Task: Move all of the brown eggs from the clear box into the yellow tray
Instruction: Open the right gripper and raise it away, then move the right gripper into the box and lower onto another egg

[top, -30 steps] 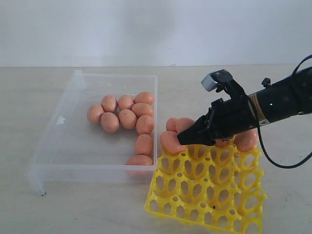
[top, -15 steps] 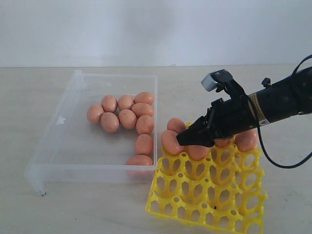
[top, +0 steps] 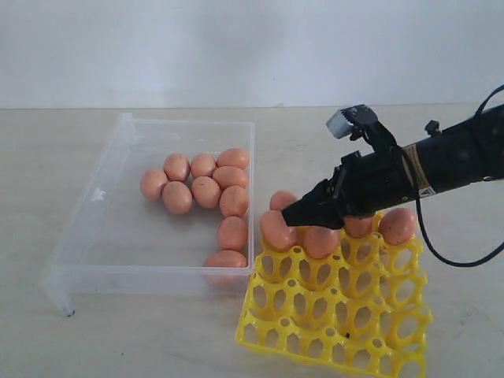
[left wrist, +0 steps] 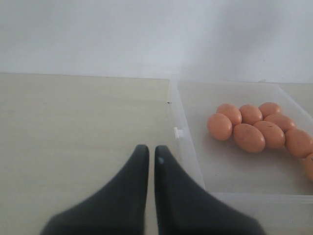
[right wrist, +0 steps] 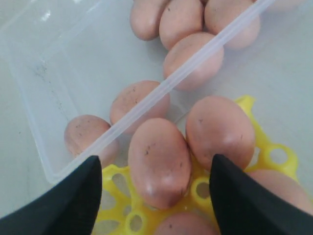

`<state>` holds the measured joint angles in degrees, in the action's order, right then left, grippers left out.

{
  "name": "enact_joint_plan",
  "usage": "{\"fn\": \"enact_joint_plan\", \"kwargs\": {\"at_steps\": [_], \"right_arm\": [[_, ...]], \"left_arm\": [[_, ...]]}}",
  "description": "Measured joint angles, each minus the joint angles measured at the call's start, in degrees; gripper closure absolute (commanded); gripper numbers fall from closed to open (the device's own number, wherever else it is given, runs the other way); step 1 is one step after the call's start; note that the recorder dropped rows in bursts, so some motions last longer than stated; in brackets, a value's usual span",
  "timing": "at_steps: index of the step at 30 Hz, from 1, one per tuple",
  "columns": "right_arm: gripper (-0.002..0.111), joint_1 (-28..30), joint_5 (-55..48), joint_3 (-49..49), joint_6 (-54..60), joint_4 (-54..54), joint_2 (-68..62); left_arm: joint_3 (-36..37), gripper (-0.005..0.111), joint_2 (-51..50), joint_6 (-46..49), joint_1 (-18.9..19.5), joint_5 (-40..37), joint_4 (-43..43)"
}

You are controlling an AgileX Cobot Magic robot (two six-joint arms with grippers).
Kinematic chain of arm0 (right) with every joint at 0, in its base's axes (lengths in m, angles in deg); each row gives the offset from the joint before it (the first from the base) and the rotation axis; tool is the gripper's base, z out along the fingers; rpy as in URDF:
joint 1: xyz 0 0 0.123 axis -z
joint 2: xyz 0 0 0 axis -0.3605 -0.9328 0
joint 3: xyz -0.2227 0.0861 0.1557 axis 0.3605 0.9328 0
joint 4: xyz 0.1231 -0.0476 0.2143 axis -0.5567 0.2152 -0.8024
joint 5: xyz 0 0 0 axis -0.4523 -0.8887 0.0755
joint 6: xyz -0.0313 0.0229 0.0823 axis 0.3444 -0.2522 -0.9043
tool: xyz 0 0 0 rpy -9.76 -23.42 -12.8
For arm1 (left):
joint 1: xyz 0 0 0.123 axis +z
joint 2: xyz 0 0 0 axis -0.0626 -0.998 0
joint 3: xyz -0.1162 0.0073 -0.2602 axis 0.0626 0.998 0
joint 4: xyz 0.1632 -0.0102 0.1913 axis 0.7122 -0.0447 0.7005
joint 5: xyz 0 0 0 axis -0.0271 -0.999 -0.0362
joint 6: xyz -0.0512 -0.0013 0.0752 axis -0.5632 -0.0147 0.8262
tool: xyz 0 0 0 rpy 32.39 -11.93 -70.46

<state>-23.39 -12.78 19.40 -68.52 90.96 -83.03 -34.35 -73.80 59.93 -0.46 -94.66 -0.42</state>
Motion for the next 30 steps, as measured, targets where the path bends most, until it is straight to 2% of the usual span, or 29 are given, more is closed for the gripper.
{"fn": "enact_joint_plan", "kwargs": {"at_steps": [8,10,11,13,17,19,22,24,26,28,30], "right_arm": [[0.052,0.00,0.87,-3.88,0.00,-3.08,7.71],[0.062,-0.07,1.87,-5.26,-1.50,-6.61,10.91],[0.073,-0.26,2.10,-5.62,-1.96,-7.85,11.61],[0.084,-1.69,2.11,-7.05,-3.02,-9.74,13.29],[0.086,-8.88,0.18,-11.46,-2.56,-5.58,13.82],[0.089,-16.83,-8.28,-15.11,-3.79,-0.08,13.82],[0.108,-29.16,-28.42,-18.77,-2.89,1.79,12.89],[0.108,-37.49,-44.95,-21.33,2.38,1.89,9.68],[0.108,-43.01,-58.93,-23.21,8.88,1.07,5.86],[0.108,-46.41,-70.20,-27.02,21.50,-10.50,1.88],[0.108,-46.64,-78.34,-33.96,44.56,-34.46,-1.96]], "left_arm": [[0.00,0.103,0.00,0.00,0.00,0.00,0.00],[0.00,0.103,0.00,0.00,0.00,0.00,0.00],[0.00,0.103,0.00,0.00,0.00,0.00,0.00],[0.00,0.103,0.00,0.00,0.00,0.00,0.00],[0.00,0.103,0.00,0.00,0.00,0.00,0.00],[0.00,0.103,0.00,0.00,0.00,0.00,0.00],[0.00,0.103,0.00,0.00,0.00,0.00,0.00],[0.00,0.103,0.00,0.00,0.00,0.00,0.00],[0.00,0.103,0.00,0.00,0.00,0.00,0.00],[0.00,0.103,0.00,0.00,0.00,0.00,0.00],[0.00,0.103,0.00,0.00,0.00,0.00,0.00]]}}
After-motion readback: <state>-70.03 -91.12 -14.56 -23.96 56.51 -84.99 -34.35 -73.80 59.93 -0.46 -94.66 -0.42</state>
